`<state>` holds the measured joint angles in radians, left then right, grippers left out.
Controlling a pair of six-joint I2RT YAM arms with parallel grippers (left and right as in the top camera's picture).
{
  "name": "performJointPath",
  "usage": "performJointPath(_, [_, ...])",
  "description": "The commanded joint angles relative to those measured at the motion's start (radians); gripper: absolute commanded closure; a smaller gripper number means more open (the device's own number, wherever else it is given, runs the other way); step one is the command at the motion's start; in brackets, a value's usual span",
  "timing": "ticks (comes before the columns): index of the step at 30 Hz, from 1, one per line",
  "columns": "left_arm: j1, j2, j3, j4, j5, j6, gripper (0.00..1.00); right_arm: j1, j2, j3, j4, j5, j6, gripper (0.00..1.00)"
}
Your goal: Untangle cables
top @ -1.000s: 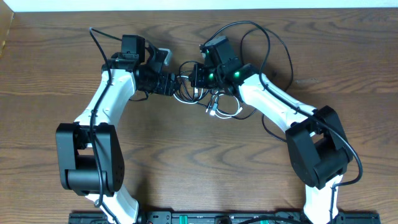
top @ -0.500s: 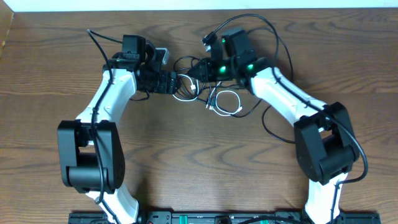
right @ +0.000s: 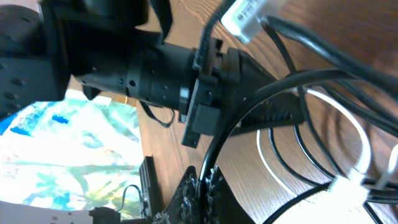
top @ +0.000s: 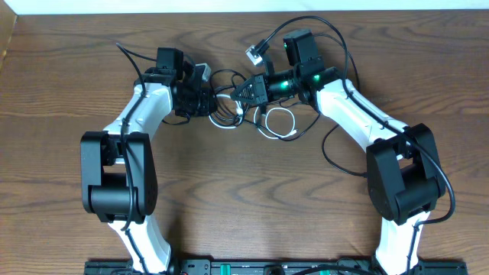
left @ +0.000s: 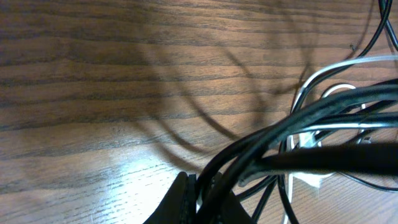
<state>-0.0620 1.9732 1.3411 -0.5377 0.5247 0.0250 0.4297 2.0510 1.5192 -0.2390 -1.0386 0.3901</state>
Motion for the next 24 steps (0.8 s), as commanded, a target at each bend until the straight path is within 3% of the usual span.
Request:
performJointPath(1, [-0.002, 0.006, 0.003, -0.003, -0.05, -0.008, 0.92, -0.014, -0.003, 0.003, -0.008, -0.019, -0.051, 0.99])
performJointPath(6, [-0.002, 0.006, 0.003, -0.042, -0.409, -0.154, 0.92, -0.05, -0.021, 0.003, -0.003, -0.064, -0.051, 0.99])
performJointPath(9, [-0.002, 0.006, 0.003, -0.057, -0.512, -0.212, 0.92, -0.056, -0.055, 0.003, 0.024, -0.063, -0.051, 0.99])
performJointPath(24, [0.0, 0.006, 0.003, -0.064, -0.518, -0.226, 0.92, -0.12, -0.393, 0.003, 0.044, 0.042, -0.058, 0.99])
